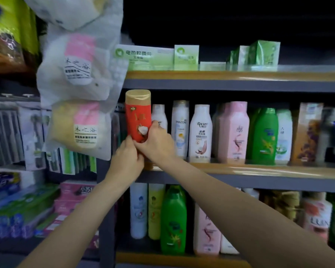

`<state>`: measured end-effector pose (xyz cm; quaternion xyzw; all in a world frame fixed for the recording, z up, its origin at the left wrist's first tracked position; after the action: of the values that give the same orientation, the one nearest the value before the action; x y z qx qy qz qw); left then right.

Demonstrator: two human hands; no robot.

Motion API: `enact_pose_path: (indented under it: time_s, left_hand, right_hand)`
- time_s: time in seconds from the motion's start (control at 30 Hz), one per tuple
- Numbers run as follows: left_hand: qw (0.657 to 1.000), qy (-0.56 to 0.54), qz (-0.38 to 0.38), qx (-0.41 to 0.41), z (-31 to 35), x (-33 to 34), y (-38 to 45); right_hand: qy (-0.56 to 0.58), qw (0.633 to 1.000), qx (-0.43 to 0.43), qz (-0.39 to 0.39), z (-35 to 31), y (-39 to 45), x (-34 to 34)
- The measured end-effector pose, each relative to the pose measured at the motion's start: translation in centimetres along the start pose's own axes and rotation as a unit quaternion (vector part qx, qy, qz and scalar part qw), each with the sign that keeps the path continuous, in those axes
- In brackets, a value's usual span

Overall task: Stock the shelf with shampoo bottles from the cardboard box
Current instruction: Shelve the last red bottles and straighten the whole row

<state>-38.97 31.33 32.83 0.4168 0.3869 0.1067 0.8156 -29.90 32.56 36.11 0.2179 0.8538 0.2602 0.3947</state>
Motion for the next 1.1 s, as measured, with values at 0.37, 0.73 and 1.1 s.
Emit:
enact_pose_path:
  time_s: [0.37,0.73,1.1]
  left_hand:
    - [0.995,0.035,-0.055,-0.081,-1.0,1.2,1.4]
    - [0.989,0.005,-0.115,-0.088,-2.2,1.6,1.8]
    - [0.986,0.041,0.096,0.130,4.7,1.9,-2.6]
  right_hand:
    - [0.005,0.989,0.104,-0.107,0.1,3.5,3.3]
    - [0.001,0.987,0.123,-0.101,0.4,4.0,4.7]
    - [0.029,0.999,-0.014,-0.029,3.0,-0.9,-3.8]
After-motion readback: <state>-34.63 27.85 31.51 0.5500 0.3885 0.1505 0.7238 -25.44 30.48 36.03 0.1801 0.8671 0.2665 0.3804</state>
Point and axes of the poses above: each hand's wrist, its own y-axis towards the middle knuckle, its own x-axis out of the palm, z = x × y, the point moved 4 cm from there along y, towards the middle knuckle, and after that the axes turned 11 degrees about x, right-handed, at the moved point
